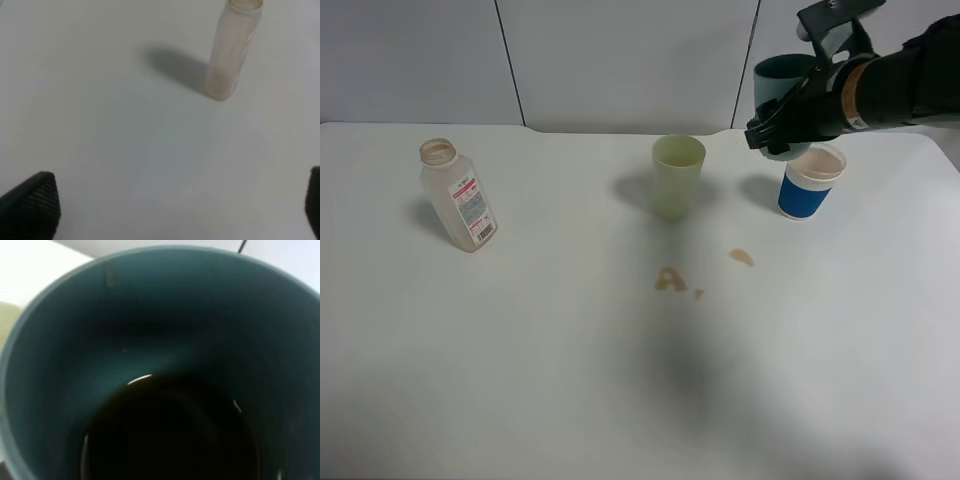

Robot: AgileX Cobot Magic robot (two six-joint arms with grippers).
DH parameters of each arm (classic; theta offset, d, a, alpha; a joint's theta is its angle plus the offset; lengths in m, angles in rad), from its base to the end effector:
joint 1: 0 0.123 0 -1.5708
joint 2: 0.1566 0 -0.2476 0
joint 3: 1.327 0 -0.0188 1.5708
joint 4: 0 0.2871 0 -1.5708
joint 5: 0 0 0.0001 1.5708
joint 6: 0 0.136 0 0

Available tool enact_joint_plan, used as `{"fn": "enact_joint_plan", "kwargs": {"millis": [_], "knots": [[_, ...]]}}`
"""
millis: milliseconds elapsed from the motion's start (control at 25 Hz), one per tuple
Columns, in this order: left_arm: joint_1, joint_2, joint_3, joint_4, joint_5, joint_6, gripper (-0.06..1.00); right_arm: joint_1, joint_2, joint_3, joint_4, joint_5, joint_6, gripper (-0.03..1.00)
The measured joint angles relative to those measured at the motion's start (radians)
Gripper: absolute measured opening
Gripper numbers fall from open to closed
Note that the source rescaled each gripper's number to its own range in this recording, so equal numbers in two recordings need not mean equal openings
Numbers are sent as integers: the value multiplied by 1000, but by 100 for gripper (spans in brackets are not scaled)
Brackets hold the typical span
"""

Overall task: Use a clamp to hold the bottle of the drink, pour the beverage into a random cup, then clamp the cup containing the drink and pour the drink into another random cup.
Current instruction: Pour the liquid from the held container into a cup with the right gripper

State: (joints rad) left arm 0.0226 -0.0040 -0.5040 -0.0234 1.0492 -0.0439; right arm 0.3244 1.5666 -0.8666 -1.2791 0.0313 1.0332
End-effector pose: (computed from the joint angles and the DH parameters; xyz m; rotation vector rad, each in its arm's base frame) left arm 0.1047 -0.0004 0.2775 -0.0663 2.0237 -0.0414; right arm 0.3745 0.1215 0.1388 -0.6003 2.1085 0.0114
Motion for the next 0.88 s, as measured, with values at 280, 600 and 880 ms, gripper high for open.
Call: {"fn": "enact_joint_plan", "kwargs": {"millis": [280, 600, 880], "knots": [[0, 0, 0, 0, 0, 0, 100, 72, 92, -107, -214, 41, 182, 0], [0, 0, 0, 0, 0, 0, 100, 138, 166, -174, -265, 96, 196, 0], [0, 0, 0, 0, 0, 0, 100, 162, 172, -178, -275, 177, 152, 0]]}}
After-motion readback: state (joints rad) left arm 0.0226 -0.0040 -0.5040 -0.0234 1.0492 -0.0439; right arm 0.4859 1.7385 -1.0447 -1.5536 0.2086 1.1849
